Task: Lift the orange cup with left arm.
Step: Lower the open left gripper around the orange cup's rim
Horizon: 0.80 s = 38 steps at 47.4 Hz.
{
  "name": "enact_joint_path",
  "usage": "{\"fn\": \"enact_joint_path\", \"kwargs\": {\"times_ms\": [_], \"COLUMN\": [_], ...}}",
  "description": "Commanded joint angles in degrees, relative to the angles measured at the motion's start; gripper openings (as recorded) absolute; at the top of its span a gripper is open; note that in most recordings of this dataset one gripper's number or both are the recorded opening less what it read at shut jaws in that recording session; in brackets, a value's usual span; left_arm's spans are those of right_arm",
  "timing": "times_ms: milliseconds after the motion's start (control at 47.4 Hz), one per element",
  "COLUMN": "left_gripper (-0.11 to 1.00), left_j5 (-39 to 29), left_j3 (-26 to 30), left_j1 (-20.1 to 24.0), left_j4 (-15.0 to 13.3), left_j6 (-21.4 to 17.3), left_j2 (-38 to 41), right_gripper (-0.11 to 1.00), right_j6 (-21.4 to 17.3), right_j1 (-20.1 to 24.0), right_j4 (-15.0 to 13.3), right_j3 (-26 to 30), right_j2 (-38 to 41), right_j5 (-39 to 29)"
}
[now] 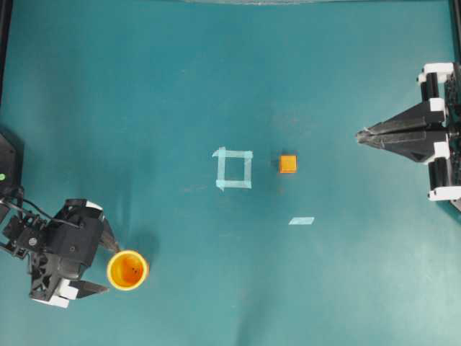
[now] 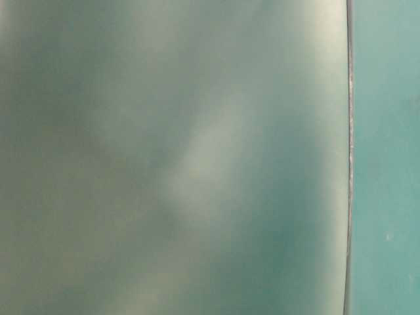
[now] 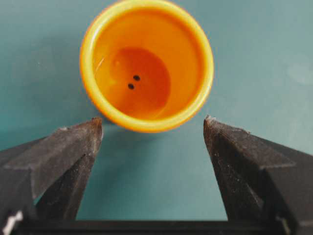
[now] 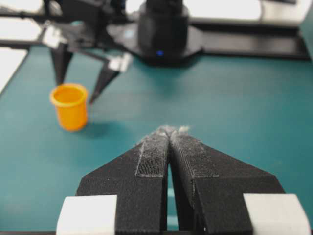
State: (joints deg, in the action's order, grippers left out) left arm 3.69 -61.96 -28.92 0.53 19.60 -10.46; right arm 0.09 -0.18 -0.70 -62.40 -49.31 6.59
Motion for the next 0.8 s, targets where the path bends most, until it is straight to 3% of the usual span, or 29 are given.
{"fn": "enact_joint_path", "kwargs": {"times_ms": [0,781], "left_gripper": [0.81,0.84], "left_j5": [1.8,13.2], "left_j3": [1.1,0.4], "left_j1": [0.4,1.3], "left_j4": [0.1,0.1], "left_j6": [0.0,0.1], "left_j2": [0.5,5.4], "right_gripper": [0.0,0.0], "right_j6": [0.0,0.1], "right_j1": [-0.1,-0.1], "right_j4": [0.0,0.0], "right_j3": [1.6,1.7], "right_j2": [0.1,0.1], "right_j5": [0.2,-0.9]}}
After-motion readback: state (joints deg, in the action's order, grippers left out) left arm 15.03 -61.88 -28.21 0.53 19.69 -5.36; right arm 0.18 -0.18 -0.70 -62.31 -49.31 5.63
